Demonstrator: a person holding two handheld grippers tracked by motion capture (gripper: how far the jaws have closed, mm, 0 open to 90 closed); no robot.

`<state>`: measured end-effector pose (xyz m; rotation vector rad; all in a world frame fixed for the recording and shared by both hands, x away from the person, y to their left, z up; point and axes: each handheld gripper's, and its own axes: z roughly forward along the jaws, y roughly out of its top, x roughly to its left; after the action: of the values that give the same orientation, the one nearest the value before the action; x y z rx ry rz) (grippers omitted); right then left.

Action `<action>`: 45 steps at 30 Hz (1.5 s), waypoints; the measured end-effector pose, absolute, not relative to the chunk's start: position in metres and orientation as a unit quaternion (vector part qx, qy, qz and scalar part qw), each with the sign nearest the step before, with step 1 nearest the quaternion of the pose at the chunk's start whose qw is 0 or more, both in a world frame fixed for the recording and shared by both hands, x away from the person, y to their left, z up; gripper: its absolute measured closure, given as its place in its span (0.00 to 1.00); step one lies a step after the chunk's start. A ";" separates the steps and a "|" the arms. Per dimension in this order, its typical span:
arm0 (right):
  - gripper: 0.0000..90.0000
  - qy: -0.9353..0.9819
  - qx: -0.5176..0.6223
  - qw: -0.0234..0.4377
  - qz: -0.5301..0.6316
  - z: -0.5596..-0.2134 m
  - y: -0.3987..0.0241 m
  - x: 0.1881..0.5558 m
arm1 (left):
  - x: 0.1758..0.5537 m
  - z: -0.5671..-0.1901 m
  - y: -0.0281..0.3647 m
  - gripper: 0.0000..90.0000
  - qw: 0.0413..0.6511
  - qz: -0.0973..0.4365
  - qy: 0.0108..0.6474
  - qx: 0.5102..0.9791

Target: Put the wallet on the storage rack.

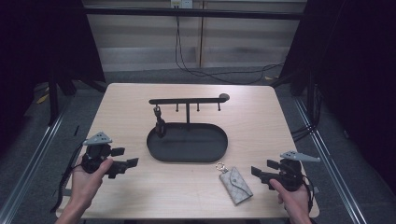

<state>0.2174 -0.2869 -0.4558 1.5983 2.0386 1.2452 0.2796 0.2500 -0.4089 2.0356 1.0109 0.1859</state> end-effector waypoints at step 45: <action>0.34 0.825 0.503 0.003 0.257 -0.429 -0.205 0.250 | 0.239 -0.461 0.268 0.18 0.452 0.039 0.398 0.797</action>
<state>0.2497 -0.2052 -0.4290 1.5765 2.5872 0.8057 0.2386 0.2676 -0.4611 1.9695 0.9819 0.0967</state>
